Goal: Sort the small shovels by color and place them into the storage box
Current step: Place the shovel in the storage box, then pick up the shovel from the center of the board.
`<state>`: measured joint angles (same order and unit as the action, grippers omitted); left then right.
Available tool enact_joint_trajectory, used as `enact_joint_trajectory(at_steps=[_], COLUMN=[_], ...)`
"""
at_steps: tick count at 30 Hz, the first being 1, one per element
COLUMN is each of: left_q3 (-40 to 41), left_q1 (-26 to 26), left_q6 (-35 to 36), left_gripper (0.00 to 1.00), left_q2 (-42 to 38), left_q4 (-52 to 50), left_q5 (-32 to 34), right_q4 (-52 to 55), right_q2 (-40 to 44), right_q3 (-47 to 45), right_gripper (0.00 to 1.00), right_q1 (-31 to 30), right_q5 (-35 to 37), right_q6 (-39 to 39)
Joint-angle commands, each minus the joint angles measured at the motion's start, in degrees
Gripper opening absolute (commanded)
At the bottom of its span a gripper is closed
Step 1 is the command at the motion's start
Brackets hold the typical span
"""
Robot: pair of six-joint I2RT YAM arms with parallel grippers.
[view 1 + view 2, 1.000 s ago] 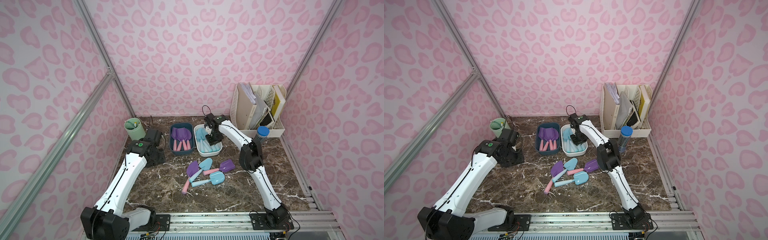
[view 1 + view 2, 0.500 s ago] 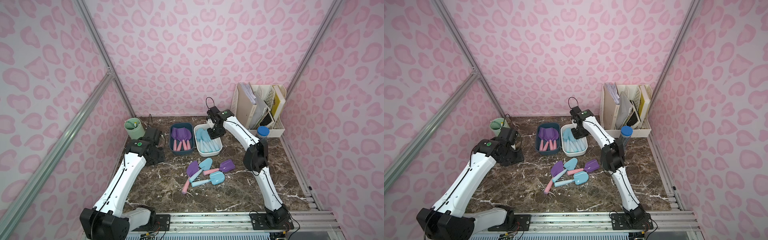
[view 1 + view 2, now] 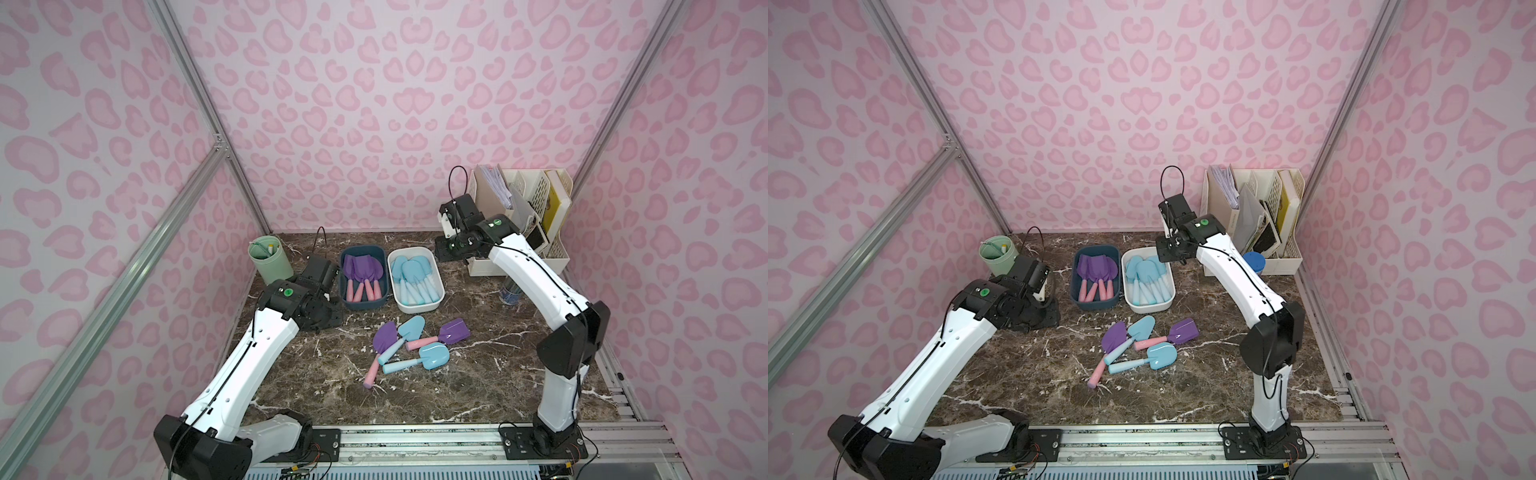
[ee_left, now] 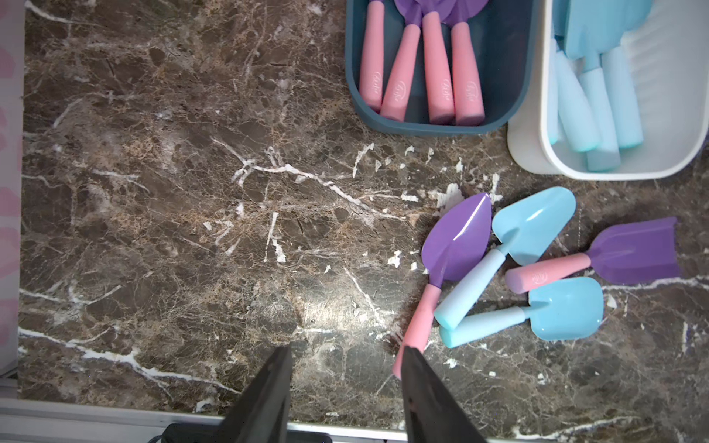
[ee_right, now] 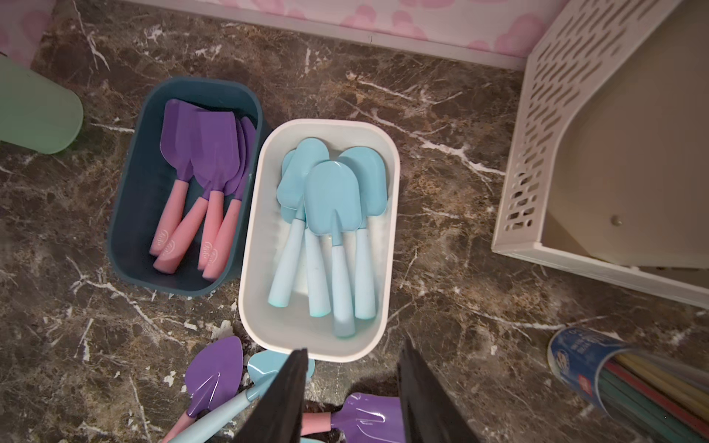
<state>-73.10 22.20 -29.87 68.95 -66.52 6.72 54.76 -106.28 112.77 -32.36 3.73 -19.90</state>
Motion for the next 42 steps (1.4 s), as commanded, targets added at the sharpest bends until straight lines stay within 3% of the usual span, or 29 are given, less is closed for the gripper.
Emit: enact_joint_trajectory(at_steps=[1,8,13,25,30,42], left_q3=[0.58,0.55,-2.41,-15.32,-15.73,-13.37], left_q1=[2.48,13.40,22.21,38.12,40.19,40.14], left_q6=[1.84,3.57,6.04,11.89,15.17,23.04], left_gripper=[0.51,0.51,0.52,0.53,0.56,0.61], left_q2=[-0.81,0.90,7.46,30.79,36.60,41.46], left_q4=[-0.56,-1.32,-5.16,-12.58,-11.24,-5.25], left_q5=[-1.19,-1.71,-3.06,-1.45,-0.14,-0.03], right_q4=[-6.38,-11.81,-15.38,-14.25,-13.98,-14.93], right_q2=[6.35,21.48,32.23,46.37,49.68,52.49], right_q3=[-7.32,-25.05,-36.40,-45.17,-47.43,-50.91], right_gripper=[0.45,0.47,0.48,0.48,0.50,0.50], right_q1=[0.20,1.99,5.01,12.98,15.43,16.30], right_q5=[1.02,4.91,5.37,3.49,2.54,1.39], right_q6=[-4.55,-8.89,-9.90,-6.78,-5.60,-6.07])
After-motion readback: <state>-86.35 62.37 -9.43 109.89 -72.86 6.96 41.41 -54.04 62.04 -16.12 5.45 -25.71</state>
